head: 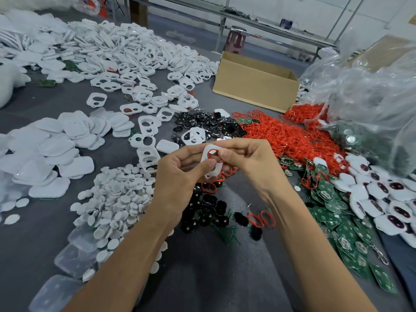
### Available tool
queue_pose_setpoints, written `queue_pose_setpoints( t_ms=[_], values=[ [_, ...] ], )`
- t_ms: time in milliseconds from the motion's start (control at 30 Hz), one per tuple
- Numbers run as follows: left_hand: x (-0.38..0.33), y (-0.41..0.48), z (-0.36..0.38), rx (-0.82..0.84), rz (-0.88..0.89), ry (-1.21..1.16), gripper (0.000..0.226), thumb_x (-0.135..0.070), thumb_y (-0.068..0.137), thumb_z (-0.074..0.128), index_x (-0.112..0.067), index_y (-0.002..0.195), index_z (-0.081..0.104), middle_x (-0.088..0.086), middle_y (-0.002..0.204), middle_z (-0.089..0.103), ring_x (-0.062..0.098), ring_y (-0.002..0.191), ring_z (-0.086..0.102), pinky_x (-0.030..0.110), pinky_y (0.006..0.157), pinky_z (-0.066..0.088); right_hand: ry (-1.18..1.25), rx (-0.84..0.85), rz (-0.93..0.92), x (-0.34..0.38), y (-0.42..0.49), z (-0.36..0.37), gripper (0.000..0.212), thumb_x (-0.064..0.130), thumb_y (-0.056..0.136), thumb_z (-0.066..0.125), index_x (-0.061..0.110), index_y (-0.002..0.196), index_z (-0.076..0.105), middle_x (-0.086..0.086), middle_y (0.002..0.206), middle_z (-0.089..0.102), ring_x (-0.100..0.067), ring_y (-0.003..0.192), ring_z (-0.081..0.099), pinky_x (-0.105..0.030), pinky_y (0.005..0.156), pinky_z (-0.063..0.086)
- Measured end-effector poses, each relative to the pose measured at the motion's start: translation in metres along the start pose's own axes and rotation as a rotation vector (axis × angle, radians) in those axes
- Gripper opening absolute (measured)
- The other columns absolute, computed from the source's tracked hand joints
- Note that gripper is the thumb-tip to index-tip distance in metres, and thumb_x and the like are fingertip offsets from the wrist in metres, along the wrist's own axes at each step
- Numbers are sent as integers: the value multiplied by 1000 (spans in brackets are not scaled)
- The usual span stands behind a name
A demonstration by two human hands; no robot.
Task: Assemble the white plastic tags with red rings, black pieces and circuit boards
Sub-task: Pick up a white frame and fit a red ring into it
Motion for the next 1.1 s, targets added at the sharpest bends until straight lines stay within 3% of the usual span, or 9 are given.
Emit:
queue_pose_setpoints(
  t_ms=[200, 300, 400, 567, 667, 800, 867, 967, 1100],
  values=[
    [1, 0, -1, -31, -10, -42, 28, -12, 70, 73, -15, 98, 73, 7, 87, 77, 19, 73, 73, 26, 60, 59, -71, -71, -66, -1, -1, 3, 16, 0, 89, 63, 1, 102, 72, -16, 84, 74, -26, 70, 63, -24, 59, 50],
    [2, 1, -1, -57, -31, -116, 31, -14, 69, 73, -12, 100, 72, 6, 89, 77, 18, 76, 74, 25, 61, 59, 41, -20, -27, -5, -1, 8, 22, 6, 96, 54, -2, 111, 68, -15, 95, 74, -20, 83, 68, -25, 73, 54],
    [3, 1, -2, -70, -38, -176, 31, -16, 66, 74, -13, 97, 73, 6, 90, 77, 17, 77, 74, 27, 63, 60, 167, 67, 30, -10, -1, 11, 29, 12, 99, 48, -3, 118, 64, -21, 107, 70, -28, 96, 67, -36, 88, 54],
    [7, 2, -3, -78, -66, -251, 34, -15, 66, 75, -10, 100, 72, 7, 91, 77, 17, 79, 74, 27, 63, 59, 200, 73, 9, -7, 0, 7, 28, 3, 88, 62, 3, 116, 65, -15, 102, 71, -23, 88, 68, -30, 80, 54],
    [8, 2, -4, -80, -75, -261, 36, -15, 67, 74, -8, 102, 71, 7, 92, 77, 14, 77, 73, 27, 65, 60, -94, -15, -157, 3, -1, 3, 32, -3, 78, 74, 7, 108, 68, -13, 101, 70, -21, 84, 67, -33, 79, 53],
    [9, 2, -3, -56, -67, -192, 31, -15, 70, 73, -11, 101, 72, 4, 86, 77, 11, 70, 72, 25, 63, 60, -565, -156, -434, 21, -6, 5, 21, 4, 72, 80, 11, 92, 77, -3, 89, 69, -13, 78, 64, -27, 70, 52],
    [9, 1, -2, -44, -69, -174, 32, -14, 70, 72, -11, 101, 71, 2, 83, 77, 11, 68, 72, 25, 63, 60, -620, -172, -459, 25, -7, 4, 15, 7, 74, 79, 11, 88, 78, -2, 85, 71, -10, 77, 65, -24, 68, 51],
    [10, 1, -1, -50, -71, -122, 31, -16, 67, 73, -15, 98, 71, 2, 81, 77, 12, 69, 72, 26, 63, 60, -537, -141, -352, 23, -6, 0, 6, 6, 77, 77, 11, 80, 78, 4, 80, 71, -7, 75, 66, -23, 67, 50],
    [11, 0, -2, -72, -77, -95, 32, -18, 67, 73, -14, 99, 71, 1, 79, 76, 11, 68, 71, 28, 66, 61, -523, -129, -322, 21, -6, 3, 9, 1, 77, 76, 9, 80, 76, 3, 84, 70, -12, 79, 67, -30, 70, 54]
  ],
)
Point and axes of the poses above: each hand's wrist, its own y-axis towards the middle knuckle, its own z-axis out of the palm, x = y × z, the point moved 5 cm from there along y, towards the middle knuckle
